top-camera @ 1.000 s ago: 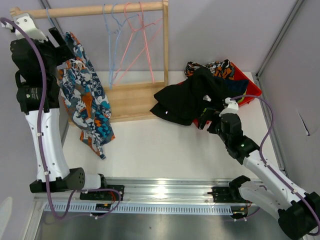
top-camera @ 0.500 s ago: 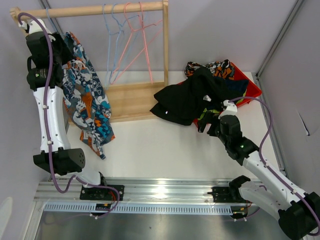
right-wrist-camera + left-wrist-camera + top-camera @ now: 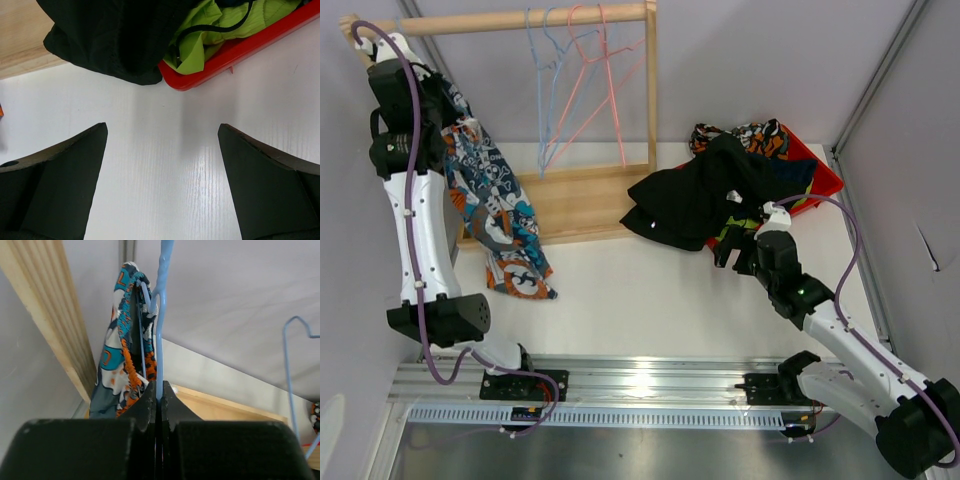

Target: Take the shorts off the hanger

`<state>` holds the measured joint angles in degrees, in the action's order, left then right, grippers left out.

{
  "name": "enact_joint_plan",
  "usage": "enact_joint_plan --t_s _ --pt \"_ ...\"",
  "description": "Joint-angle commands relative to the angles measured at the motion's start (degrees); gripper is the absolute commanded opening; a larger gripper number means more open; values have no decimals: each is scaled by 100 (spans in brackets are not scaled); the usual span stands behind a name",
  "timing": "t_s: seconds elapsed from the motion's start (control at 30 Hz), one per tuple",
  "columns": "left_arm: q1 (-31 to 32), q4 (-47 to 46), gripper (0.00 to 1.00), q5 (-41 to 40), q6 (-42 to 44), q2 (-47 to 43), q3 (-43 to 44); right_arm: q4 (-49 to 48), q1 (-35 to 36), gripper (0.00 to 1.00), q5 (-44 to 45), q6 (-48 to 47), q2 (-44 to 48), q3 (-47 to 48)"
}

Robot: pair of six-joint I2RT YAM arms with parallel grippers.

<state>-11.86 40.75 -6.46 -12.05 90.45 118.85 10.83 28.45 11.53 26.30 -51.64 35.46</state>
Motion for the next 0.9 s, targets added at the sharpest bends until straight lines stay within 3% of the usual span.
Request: enact_joint_plan --t_s 0.0,0.13,0.27,0.37,0.4,0.5,0.6,0.63,0.73,0.87 --pt "192 -50 0 400 -96 15 963 -213 47 99 -45 -20 31 -31" --pt "605 -207 0 409 -25 -115 1675 -248 134 99 -37 41 13 -31" --pt "772 -138 0 400 -43 -440 1642 -204 354 99 104 42 66 48" --pt "1009 -347 0 347 10 -984 853 -344 652 99 26 -11 171 171" --pt "1071 -488 0 312 27 -1169 15 -414 784 99 -10 -46 198 215" --pt "1124 -893 0 286 -103 -1750 -1114 -722 1512 99 24 -196 207 522" --pt "1124 -989 0 373 -306 -2040 -1583 -880 2575 99 480 -424 -109 1154" --pt "1350 -1051 0 382 -332 -2128 -1958 -907 3170 99 638 -494 -406 1573" --pt "1423 -1271 0 347 -438 -2366 -2330 -1239 3947 99 1009 -828 -925 2226" --pt "1432 -1342 0 434 -543 -2375 -2568 -1496 5010 99 1158 -1240 -2293 3822"
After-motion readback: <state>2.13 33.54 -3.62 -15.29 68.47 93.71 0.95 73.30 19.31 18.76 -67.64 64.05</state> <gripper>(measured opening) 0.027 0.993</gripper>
